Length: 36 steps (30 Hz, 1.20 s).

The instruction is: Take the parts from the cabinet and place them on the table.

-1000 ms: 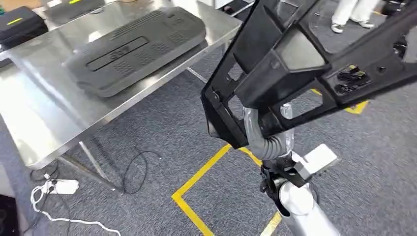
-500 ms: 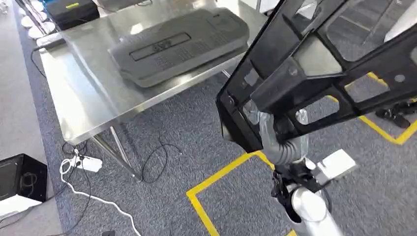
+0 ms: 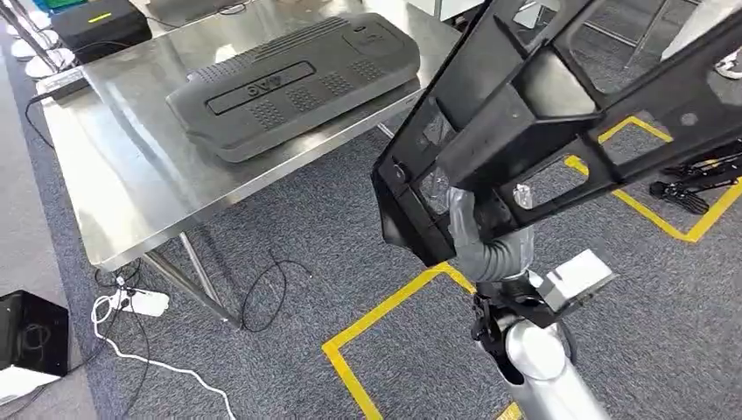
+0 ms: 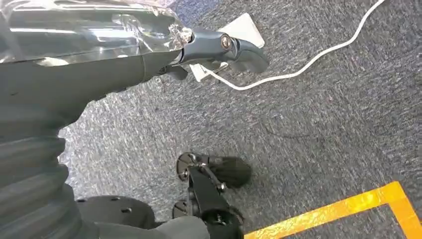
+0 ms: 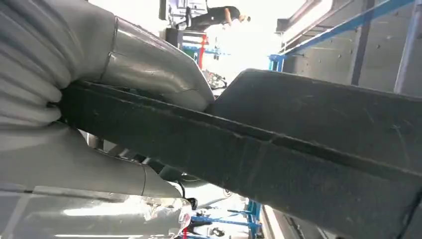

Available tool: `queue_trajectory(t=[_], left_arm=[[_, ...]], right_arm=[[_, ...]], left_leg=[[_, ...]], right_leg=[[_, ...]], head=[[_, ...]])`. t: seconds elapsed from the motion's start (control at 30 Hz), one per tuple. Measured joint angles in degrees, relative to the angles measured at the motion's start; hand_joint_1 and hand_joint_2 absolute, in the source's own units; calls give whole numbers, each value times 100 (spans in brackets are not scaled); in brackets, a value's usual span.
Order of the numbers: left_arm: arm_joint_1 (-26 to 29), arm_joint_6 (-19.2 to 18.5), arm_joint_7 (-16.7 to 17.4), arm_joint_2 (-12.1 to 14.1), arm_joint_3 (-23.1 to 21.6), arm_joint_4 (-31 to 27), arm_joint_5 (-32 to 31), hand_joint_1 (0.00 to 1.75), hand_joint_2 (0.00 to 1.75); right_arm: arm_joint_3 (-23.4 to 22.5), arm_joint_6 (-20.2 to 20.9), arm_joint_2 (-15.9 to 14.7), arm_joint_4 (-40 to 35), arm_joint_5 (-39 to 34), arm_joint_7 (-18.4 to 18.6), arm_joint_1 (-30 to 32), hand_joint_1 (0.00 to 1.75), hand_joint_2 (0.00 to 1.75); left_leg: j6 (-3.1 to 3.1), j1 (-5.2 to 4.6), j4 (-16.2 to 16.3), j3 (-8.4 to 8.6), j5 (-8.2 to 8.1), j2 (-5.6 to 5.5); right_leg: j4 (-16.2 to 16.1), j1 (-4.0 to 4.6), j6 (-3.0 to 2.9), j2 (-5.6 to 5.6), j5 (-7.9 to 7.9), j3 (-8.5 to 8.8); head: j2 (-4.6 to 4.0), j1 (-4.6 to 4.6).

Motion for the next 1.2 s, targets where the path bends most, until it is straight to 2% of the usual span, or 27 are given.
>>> queue_trajectory(t=[0.07, 0.1, 0.13, 0.17, 0.23, 0.27, 0.3, 0.33, 0.4, 0.43, 0.47, 0.53, 0.57, 0.6, 0.63, 0.67, 0.73, 0.77, 0.8, 0.83, 0.9, 0.93, 1.0, 1.07, 1.1, 1.17, 1.2], left_arm=[[7, 0, 0, 0, 0, 0, 20, 0, 175], [15, 2, 4, -6, 0, 0, 28, 0, 175], [11, 2, 7, -11, 0, 0, 28, 0, 175], [1, 4, 9, -11, 2, 0, 35, 0, 175], [-13, 13, 17, -26, 2, 0, 46, 0, 175], [-10, 15, 20, -28, 2, 0, 52, 0, 175], [-4, 17, 35, -35, 2, 0, 70, 0, 175], [-3, 20, 37, -44, 2, 0, 77, 0, 175], [-8, 22, 39, -46, 2, 0, 83, 0, 175], [-9, 26, 42, -44, 2, 0, 85, 0, 175], [-16, 33, 46, -42, 2, 0, 89, 0, 175], [-8, 39, 48, -44, 2, 0, 94, 0, 175], [-7, 39, 48, -46, 0, 0, 92, 0, 175], [-11, 39, 48, -44, 0, 0, 94, 0, 175], [-13, 39, 48, -46, 0, 0, 92, 0, 175], [-18, 42, 48, -44, 0, 0, 92, 0, 175], [-7, 42, 50, -44, 0, 0, 94, 0, 175], [4, 42, 48, -44, 0, 0, 94, 0, 175], [12, 42, 48, -44, 0, 0, 92, 0, 175], [13, 42, 50, -46, 0, 0, 94, 0, 175], [12, 46, 48, -44, 0, 0, 94, 0, 175], [15, 50, 50, -42, 2, 2, 94, 0, 175], [14, 61, 50, -33, 4, 13, 94, 0, 175], [16, 66, 50, -31, 4, 13, 94, 0, 175], [23, 68, 50, -28, 4, 13, 94, 0, 175], [30, 70, 50, -46, 4, 13, 94, 0, 175], [10, 72, 50, -46, 4, 13, 96, 0, 175]], right_arm=[[-2, 13, 2, 0, -4, -4, -9, 175, 175], [-15, 15, 0, 0, -7, -9, -17, 175, 175], [-35, 28, 0, 4, -7, -9, -30, 175, 175], [-55, 42, 0, 7, -9, -15, -62, 175, 175], [-68, 61, 0, 17, -9, -22, -58, 175, 175], [-72, 72, 0, 28, -9, -22, -49, 175, 175], [-72, 83, 0, 41, -11, -26, -50, 175, 175], [-77, 92, 0, 48, -13, -35, -53, 175, 175], [-81, 114, 2, 52, -15, -48, -73, 175, 175], [-81, 120, 2, 61, -15, -59, -80, 175, 175], [-79, 136, 20, 66, -15, -70, -83, 175, 175], [-83, 144, 22, 72, -17, -70, -83, 175, 175], [-81, 144, 24, 72, -17, -70, -84, 175, 175], [-81, 144, 44, 72, -24, -70, -93, 175, 175], [-83, 144, 46, 72, -24, -70, -102, 175, 175], [-83, 144, 52, 72, -24, -72, -112, 175, 175], [-83, 146, 61, 72, -24, -72, -112, 175, 175], [-83, 146, 61, 77, -24, -72, -111, 175, 175], [-83, 146, 63, 81, -24, -72, -111, 175, 175], [-83, 146, 63, 81, -24, -72, -112, 175, 175], [-81, 146, 68, 81, -24, -72, -117, 175, 175], [-83, 149, 79, 81, -24, -72, -120, 175, 175], [-81, 160, 83, 96, -26, -79, -118, 175, 175], [-81, 166, 85, 107, -46, -79, -109, 175, 175], [-81, 173, 94, 107, -50, -79, -123, 175, 175], [-83, 177, 94, 116, -52, -85, -160, 175, 175], [-81, 181, 103, 116, -52, -96, -190, 175, 175]], left_leg=[[53, -29, -102, 27, 21, -14], [53, 75, -334, 175, 127, -29], [44, 55, -427, 233, 160, -60], [50, 59, -444, 247, 174, -57], [65, 51, -419, 245, 156, -61], [63, 52, -402, 245, 134, -68], [51, 62, -372, 247, 102, -83], [26, 77, -333, 248, 68, -89], [-42, 118, -190, 252, -45, -107], [-90, 114, -134, 226, -101, -108], [-124, 91, -18, 180, -154, -109], [-145, 98, -52, 199, -162, -110], [-165, 99, -50, 209, -172, -109], [-198, 114, 0, 213, -219, -108], [-240, 116, 161, 195, -292, -97], [-277, 138, 503, 26, -452, -95], [-323, 166, 1419, -483, -799, -90], [-325, 172, 1782, -724, -851, -90], [-313, 171, 1849, -830, -765, -90], [-280, 165, 1649, -802, -538, -90], [-162, 110, 665, -459, 147, -89], [-91, 49, 189, -329, 367, -86], [24, -9, 3, -227, 266, -44], [79, -7, -188, -158, 239, -28], [108, 4, -300, -11, 228, -57], [106, 23, -500, 268, 237, -107], [120, 23, -506, 307, 220, -111]], right_leg=[[-88, -7, 69, -41, 21, 62], [-63, 37, 85, -40, -15, 92], [49, 46, 95, 6, -78, 61], [340, 48, 102, 34, -250, -80], [1191, 39, 123, 52, -615, -514], [1440, 37, 138, 54, -653, -664], [1429, 31, 159, 52, -547, -696], [1176, 19, 182, 52, -331, -605], [166, -31, 243, 52, 209, -149], [68, -17, 231, 78, 52, -93], [-5, -14, 161, 91, 69, -71], [35, 18, 78, 88, 28, -75], [32, 30, 45, 89, 20, -73], [8, -5, 8, 82, 22, -37], [6, -9, -30, 82, -1, -4], [6, -7, -63, 74, -24, 22], [7, -2, -77, 68, -73, 71], [7, -1, -76, 69, -104, 104], [7, 0, -73, 70, -135, 146], [7, 2, -70, 73, -174, 204], [-6, 0, -58, 71, -256, 331], [-35, -15, -49, 69, -284, 368], [-135, -35, 16, 64, -282, 398], [-137, -34, 116, 35, -144, 460], [-167, -50, 138, 4, -136, 531], [41, -7, 126, 9, -270, 566], [406, 12, 121, 40, -446, 339]], head=[[0, -22], [0, -3], [0, 42], [2, 99], [0, 173], [2, 184], [0, 208], [0, 225], [0, 267], [2, 293], [2, 337], [2, 247], [0, 236], [2, 249], [2, 232], [2, 164], [2, 112], [2, 90], [2, 74], [2, 68], [0, 70], [0, 61], [2, 59], [0, 33], [2, 50], [0, 136], [0, 166]])
